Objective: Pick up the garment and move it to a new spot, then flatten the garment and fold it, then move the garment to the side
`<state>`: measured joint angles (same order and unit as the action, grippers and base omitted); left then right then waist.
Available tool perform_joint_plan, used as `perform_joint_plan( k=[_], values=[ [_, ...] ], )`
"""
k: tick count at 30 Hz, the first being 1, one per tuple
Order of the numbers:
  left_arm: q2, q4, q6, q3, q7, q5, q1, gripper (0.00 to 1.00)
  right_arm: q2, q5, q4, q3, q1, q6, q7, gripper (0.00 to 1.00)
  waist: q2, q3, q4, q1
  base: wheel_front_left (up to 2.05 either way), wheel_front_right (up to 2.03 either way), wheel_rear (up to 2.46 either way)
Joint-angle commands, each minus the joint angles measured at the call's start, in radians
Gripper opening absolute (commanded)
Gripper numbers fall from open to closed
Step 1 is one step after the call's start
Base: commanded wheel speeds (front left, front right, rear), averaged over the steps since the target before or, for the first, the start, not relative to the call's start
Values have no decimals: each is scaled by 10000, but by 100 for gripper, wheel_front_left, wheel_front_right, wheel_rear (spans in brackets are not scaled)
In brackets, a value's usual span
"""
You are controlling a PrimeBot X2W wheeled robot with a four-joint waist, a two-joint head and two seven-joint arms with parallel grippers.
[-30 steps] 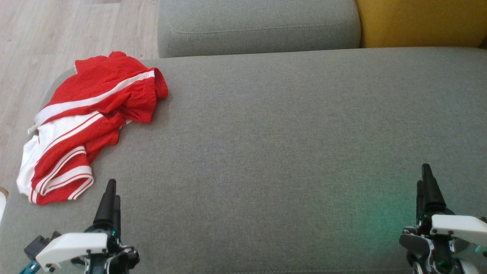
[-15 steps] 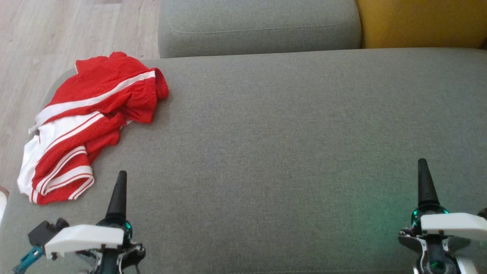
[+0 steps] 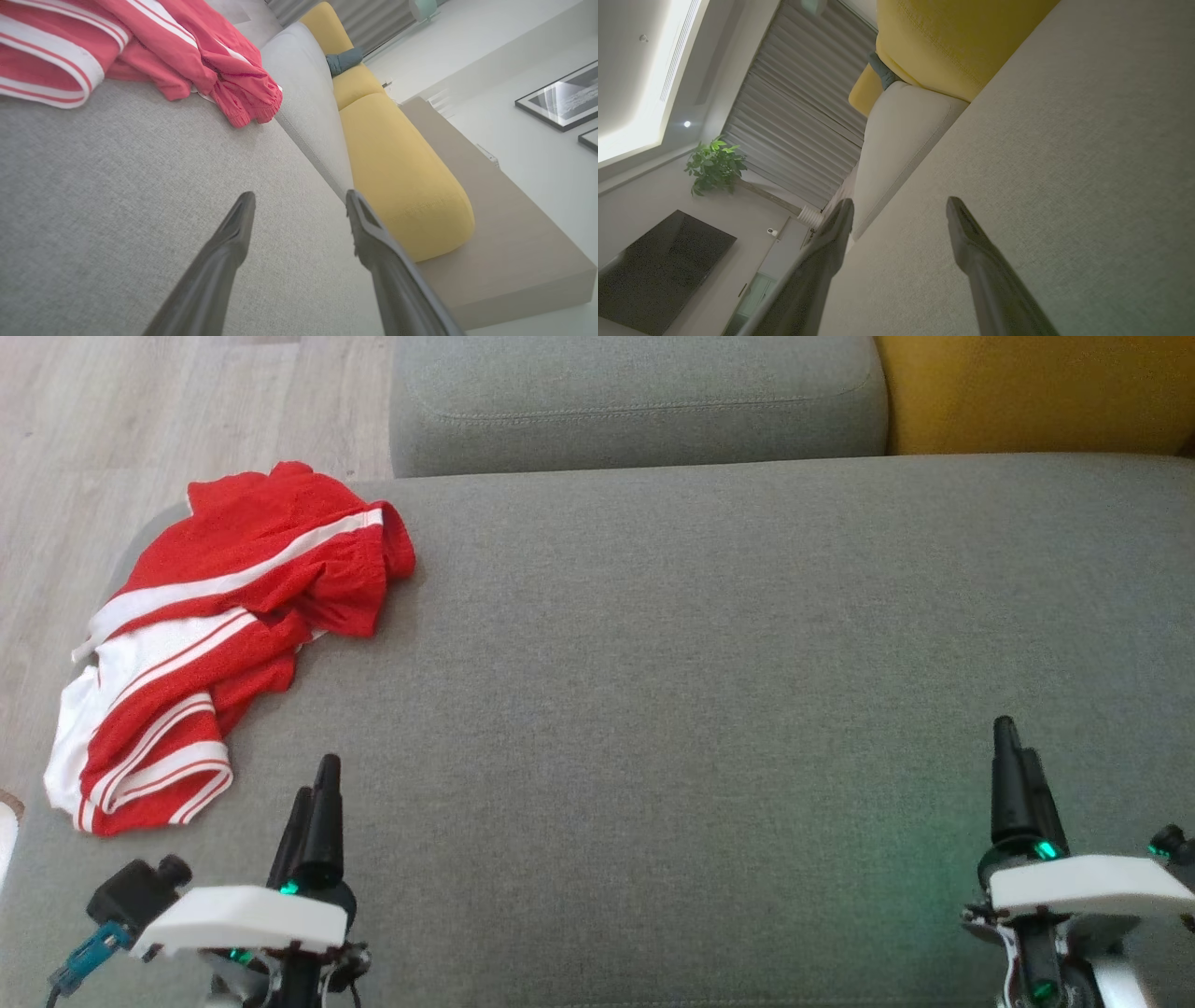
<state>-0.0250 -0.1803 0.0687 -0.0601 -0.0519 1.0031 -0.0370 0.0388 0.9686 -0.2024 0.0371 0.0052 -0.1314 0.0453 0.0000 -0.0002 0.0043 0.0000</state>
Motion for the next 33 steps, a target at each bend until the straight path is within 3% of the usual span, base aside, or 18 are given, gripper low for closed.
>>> perform_joint_plan(
  k=[1,18,33],
  values=[
    [-119,467,-22,40,-112,-384,291,100,66,-391,444,-166,-169,3,158,100,0,2,3,0,0,0,0],
    [-169,650,-305,-305,-608,-3312,140,100,78,-3162,564,-694,-45,4,659,100,0,-11,5,0,0,0,0],
    [-358,618,-542,-556,-1017,-5202,-3,100,88,-5065,574,-863,62,5,1072,100,0,-3,30,0,0,0,0]
  ],
)
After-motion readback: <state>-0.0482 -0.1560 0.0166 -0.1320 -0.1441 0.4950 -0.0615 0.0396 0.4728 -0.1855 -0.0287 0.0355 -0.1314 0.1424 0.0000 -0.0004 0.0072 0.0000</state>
